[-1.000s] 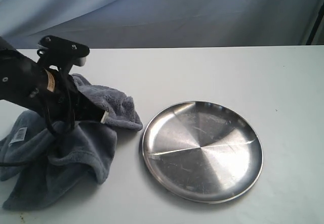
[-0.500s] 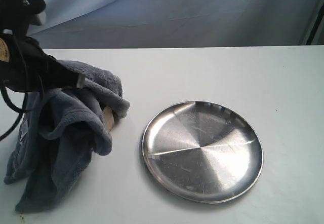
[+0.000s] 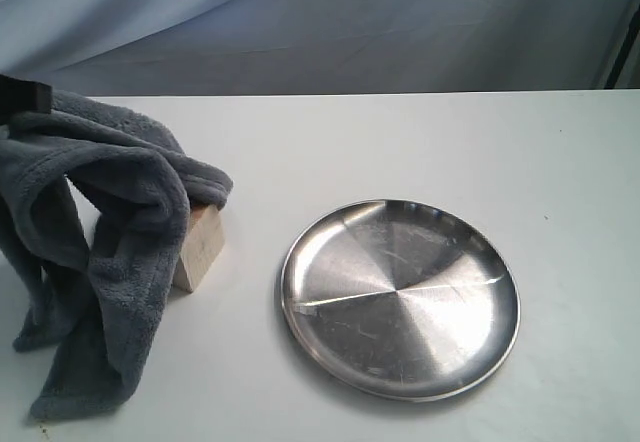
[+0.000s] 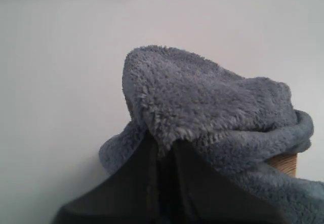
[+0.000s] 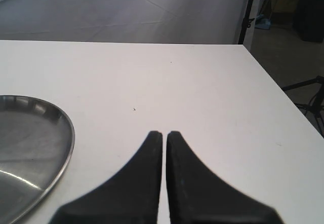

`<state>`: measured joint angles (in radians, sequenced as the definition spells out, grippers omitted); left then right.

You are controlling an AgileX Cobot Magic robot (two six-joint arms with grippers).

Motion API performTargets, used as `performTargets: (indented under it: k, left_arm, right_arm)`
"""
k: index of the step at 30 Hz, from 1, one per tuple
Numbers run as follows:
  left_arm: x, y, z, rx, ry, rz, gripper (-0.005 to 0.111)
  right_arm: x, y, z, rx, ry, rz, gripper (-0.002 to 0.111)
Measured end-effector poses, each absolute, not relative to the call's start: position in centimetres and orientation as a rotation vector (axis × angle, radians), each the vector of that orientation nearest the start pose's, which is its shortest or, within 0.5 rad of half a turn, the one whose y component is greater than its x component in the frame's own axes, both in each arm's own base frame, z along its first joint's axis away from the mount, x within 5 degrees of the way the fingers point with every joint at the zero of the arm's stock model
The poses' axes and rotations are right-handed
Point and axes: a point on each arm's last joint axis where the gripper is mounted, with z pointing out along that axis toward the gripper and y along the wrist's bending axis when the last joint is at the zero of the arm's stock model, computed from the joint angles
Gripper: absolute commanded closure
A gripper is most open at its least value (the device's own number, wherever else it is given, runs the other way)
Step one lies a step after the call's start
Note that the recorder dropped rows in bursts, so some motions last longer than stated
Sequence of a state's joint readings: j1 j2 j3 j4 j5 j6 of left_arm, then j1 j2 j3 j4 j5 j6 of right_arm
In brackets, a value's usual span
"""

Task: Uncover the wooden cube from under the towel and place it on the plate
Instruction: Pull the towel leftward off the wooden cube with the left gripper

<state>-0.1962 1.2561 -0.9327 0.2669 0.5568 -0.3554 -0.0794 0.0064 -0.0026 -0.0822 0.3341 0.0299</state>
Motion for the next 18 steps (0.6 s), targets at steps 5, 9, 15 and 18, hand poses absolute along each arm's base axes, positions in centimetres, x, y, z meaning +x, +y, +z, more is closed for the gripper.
performTargets:
  k: [5,9,15,18]
  left_arm:
    - [26.2,-1.7,30.3,-0.086,2.335,0.044,0.107]
    - [26.3,0.1,30.3,-0.188,2.330,0.069,0.107]
    - [25.4,2.4,29.8,-0.283,2.422,0.181,0.107]
    - [24.8,3.3,29.4,-0.307,2.487,0.265,0.107]
  right_arm:
    - [5.4,-0.7,18.4,0.048,1.821,-0.114,0.105]
    - [5.4,-0.7,18.4,0.048,1.821,-0.114,0.105]
    - [5.4,-0.7,18.4,0.048,1.821,-0.114,0.105]
    - [5.4,-0.7,18.4,0.048,1.821,-0.114,0.105]
